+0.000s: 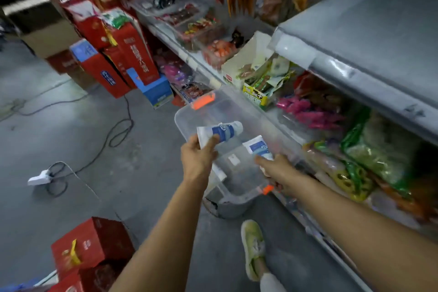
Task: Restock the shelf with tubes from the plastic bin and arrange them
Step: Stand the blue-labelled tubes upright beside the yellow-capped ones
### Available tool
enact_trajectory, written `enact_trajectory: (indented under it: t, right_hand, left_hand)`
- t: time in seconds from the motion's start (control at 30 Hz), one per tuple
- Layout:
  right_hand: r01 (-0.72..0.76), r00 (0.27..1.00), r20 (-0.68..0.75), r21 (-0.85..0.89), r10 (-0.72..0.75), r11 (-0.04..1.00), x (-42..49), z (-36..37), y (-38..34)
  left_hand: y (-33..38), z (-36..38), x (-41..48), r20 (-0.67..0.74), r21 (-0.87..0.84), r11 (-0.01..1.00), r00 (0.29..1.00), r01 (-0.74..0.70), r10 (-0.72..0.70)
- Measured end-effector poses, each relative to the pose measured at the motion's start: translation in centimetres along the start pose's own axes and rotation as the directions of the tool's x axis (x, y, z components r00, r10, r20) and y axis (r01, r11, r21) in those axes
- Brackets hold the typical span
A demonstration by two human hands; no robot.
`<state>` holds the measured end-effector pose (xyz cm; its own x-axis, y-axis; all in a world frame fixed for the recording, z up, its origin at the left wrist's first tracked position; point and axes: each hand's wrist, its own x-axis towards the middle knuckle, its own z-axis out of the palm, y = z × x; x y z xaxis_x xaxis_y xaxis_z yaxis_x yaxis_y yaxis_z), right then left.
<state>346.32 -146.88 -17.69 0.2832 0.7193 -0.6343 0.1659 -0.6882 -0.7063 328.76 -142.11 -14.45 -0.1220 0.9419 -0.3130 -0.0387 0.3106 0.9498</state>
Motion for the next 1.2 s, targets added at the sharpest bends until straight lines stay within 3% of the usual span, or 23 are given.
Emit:
enact_trajectory:
  t: [0.07,0.2,0.3,0.47,0.67,0.87,1.07,1.2]
  right_hand:
    - [0.075,0.995,-0.070,0.067,-0.070,0.995,-5.3,-1.5,0.6]
    - [0.104,0.994,-0.067,0.313,-0.088,0.944,-14.8,-4.9,2.0]
    - [0.154,0.986,-0.119,0.341,-0.120,0.927,-20.6,-8.1,2.4]
    - [0.257,0.950,-0.267,0.382,-0.160,0.888,-29.4,-14.2,2.8]
    - [0.370,0.863,-0.469,0.338,-0.186,0.865,-39.2,-21.3,5.3]
    - [0.498,0.796,-0.541,0.332,-0.270,0.801,-47.6,-29.5,11.0]
    - [0.578,0.719,-0.585,0.208,-0.374,0.789,-57.5,-37.1,17.2]
    - [0.626,0.620,-0.658,0.086,-0.427,0.775,-63.1,-41.6,20.1]
  left_hand:
    - [2.4,-1.0,-4.8,0.028,-0.060,0.997,0.998,-0.048,0.050]
    - [7.1,-1.1,-12.9,0.036,-0.175,0.982,0.997,-0.068,0.075]
    - [10.1,0.4,-17.9,0.061,-0.216,0.973,0.994,-0.081,0.096]
    - [13.9,3.4,-25.1,0.179,-0.147,0.976,0.966,-0.163,0.188]
    - [16.4,8.9,-34.3,0.440,-0.027,0.924,0.825,-0.382,0.354]
    - [17.1,15.3,-44.8,0.629,-0.020,0.822,0.632,-0.570,0.453]
    - [16.2,21.4,-55.4,0.752,-0.018,0.789,0.511,-0.614,0.415]
    - [16.1,25.1,-62.8,0.775,-0.102,0.772,0.436,-0.627,0.457]
